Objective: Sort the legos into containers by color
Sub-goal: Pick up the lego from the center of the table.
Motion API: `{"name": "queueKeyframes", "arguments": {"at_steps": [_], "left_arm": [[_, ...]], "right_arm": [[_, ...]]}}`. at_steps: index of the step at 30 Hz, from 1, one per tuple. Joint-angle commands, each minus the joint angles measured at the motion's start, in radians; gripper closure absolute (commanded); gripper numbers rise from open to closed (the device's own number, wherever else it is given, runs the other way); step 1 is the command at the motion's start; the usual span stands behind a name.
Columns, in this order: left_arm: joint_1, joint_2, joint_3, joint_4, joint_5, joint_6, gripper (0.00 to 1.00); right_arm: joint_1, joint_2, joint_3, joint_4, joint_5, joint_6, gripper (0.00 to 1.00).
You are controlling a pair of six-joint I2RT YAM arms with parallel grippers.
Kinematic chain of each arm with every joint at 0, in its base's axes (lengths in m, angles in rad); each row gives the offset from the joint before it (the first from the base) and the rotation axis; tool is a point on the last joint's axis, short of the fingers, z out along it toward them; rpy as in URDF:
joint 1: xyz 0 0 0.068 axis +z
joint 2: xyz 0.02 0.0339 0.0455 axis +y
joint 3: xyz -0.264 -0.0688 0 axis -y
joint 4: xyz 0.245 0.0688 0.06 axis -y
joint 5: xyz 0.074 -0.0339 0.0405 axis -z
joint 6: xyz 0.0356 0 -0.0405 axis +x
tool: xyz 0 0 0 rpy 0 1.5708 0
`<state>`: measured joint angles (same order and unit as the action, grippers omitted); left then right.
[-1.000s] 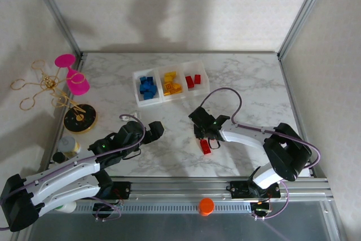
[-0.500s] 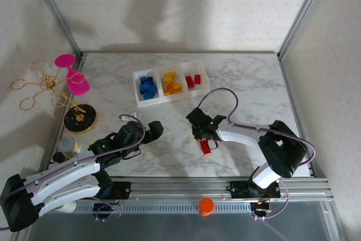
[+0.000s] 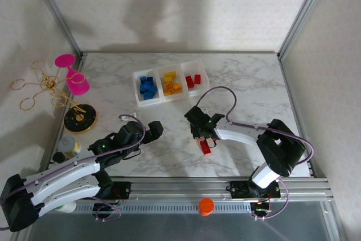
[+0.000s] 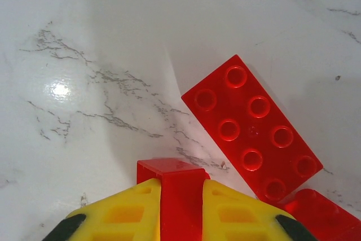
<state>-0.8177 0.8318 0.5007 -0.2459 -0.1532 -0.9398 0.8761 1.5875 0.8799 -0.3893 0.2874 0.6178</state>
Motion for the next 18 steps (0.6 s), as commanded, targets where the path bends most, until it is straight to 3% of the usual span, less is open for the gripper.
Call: {"name": "queueKeyframes", "arguments": {"at_steps": [1,10,18], "left_arm": [[-0.01,-0.004,0.012,-0.005,-0.026,0.007,0.0],[-0.004,0.051,0.107,0.007,-0.052,0.04,0.0],[0.023,0.181,0.212,0.057,-0.051,0.078,0.0]], "right_arm": [[0.013,-0.026,0.034,-0.042,0.011,-0.003,0.83],[-0.054,-0.046,0.172,-0.068,0.089,-0.097,0.83],[-0.232,0.082,0.331,0.153,0.067,-0.267,0.83]]}}
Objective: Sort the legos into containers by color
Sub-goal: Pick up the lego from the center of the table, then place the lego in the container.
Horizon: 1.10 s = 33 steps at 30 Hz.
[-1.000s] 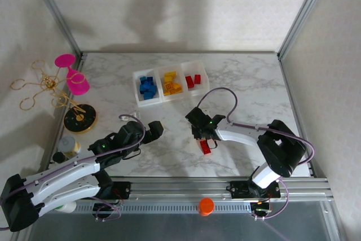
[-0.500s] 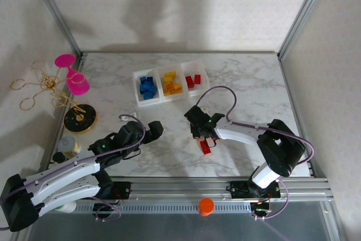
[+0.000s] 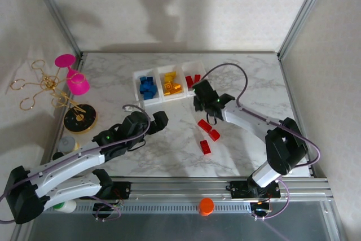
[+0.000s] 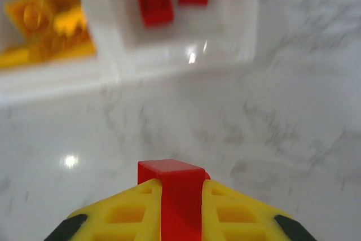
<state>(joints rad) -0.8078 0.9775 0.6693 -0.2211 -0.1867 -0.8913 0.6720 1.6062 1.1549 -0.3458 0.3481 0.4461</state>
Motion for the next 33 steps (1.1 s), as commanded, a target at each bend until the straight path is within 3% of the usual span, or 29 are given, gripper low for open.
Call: {"name": "queueKeyframes", "arguments": {"at_steps": [1,10,13,19,23,33], "left_arm": [[0.015,0.055,0.057,0.039,-0.018,0.034,0.0],[0.071,0.183,0.135,0.084,0.0,0.075,0.0],[0.08,0.204,0.147,0.086,0.002,0.085,0.0],[0.09,0.216,0.156,0.087,0.011,0.099,0.0],[0.09,0.203,0.153,0.086,0.018,0.109,0.0],[0.039,0.125,0.118,0.07,0.039,0.103,0.0]], "right_arm": [[-0.039,0.096,0.093,0.129,0.009,-0.113,0.83],[-0.157,0.415,0.401,0.192,0.005,-0.205,0.83],[-0.187,0.483,0.473,0.208,-0.052,-0.221,0.81],[-0.193,0.55,0.561,0.235,-0.086,-0.287,0.66],[-0.191,0.493,0.542,0.252,-0.12,-0.29,0.55],[-0.179,0.169,0.215,0.181,-0.127,-0.143,0.53]]}}
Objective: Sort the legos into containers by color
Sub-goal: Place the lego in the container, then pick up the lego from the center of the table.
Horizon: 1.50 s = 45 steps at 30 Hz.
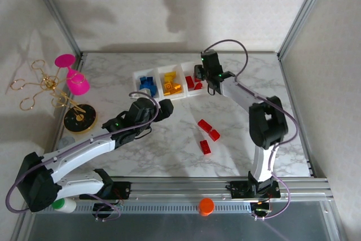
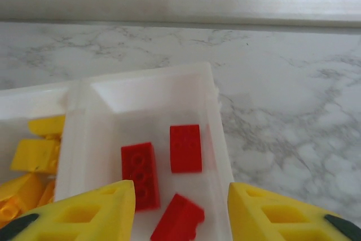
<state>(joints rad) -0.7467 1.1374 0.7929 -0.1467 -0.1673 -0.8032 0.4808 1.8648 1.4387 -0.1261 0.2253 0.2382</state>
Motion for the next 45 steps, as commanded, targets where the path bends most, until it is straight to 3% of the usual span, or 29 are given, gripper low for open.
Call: {"name": "queueKeyframes", "arguments": {"at_steps": [1,12,23,27,38,45], "left_arm": [[-0.034,-0.043,-0.01,-0.013,0.021,0.012,0.0],[-0.14,-0.162,-0.139,-0.023,-0.003,-0.094,0.0],[-0.228,-0.186,-0.21,-0.024,-0.057,-0.181,0.0],[-0.242,-0.174,-0.215,-0.014,-0.067,-0.191,0.0],[-0.251,-0.147,-0.193,-0.032,-0.086,-0.184,0.0],[-0.252,-0.154,-0.194,-0.041,-0.095,-0.18,0.0]], "right_arm": [[0.013,-0.131,-0.114,-0.053,-0.006,0.082,0.52],[0.076,-0.491,-0.541,-0.208,-0.031,0.231,0.44],[0.236,-0.575,-0.754,-0.292,0.016,0.366,0.35],[0.239,-0.575,-0.791,-0.297,0.048,0.391,0.33],[0.239,-0.482,-0.772,-0.256,0.034,0.353,0.41],[0.24,-0.449,-0.75,-0.249,0.04,0.342,0.57]]}}
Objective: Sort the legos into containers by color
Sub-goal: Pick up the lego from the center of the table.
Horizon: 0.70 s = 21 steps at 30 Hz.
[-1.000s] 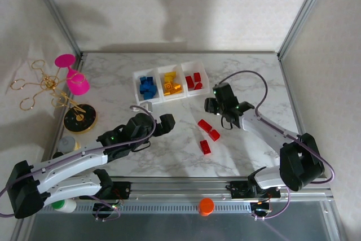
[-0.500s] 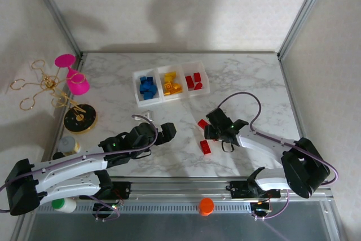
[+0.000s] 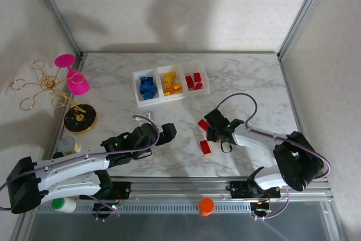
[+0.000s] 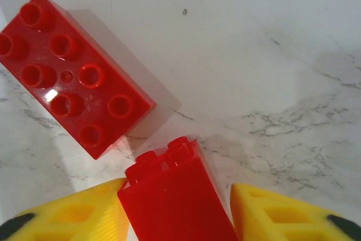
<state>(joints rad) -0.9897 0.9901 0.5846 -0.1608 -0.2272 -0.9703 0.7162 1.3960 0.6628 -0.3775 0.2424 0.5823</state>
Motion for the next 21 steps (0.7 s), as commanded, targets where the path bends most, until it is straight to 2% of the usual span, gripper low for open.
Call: {"name": "queueKeyframes", "arguments": {"at_steps": [1,4,8,16,21], "left_arm": [[-0.009,-0.007,0.014,-0.028,-0.038,-0.012,0.0],[-0.009,-0.005,0.018,-0.03,-0.044,-0.008,0.0],[-0.008,-0.005,0.025,-0.024,-0.044,0.001,0.0],[-0.003,-0.002,0.092,-0.059,-0.093,0.041,0.0],[0.024,0.0,0.149,-0.075,-0.107,0.07,0.0]], "right_arm": [[0.005,0.018,0.026,0.005,0.022,-0.005,0.6],[0.004,0.006,0.031,-0.006,0.036,-0.009,0.69],[0.003,-0.016,0.057,-0.019,0.038,-0.025,0.72],[-0.018,-0.045,0.17,-0.057,0.077,-0.067,0.72],[-0.083,0.014,0.293,-0.002,0.079,-0.139,0.7]]}}
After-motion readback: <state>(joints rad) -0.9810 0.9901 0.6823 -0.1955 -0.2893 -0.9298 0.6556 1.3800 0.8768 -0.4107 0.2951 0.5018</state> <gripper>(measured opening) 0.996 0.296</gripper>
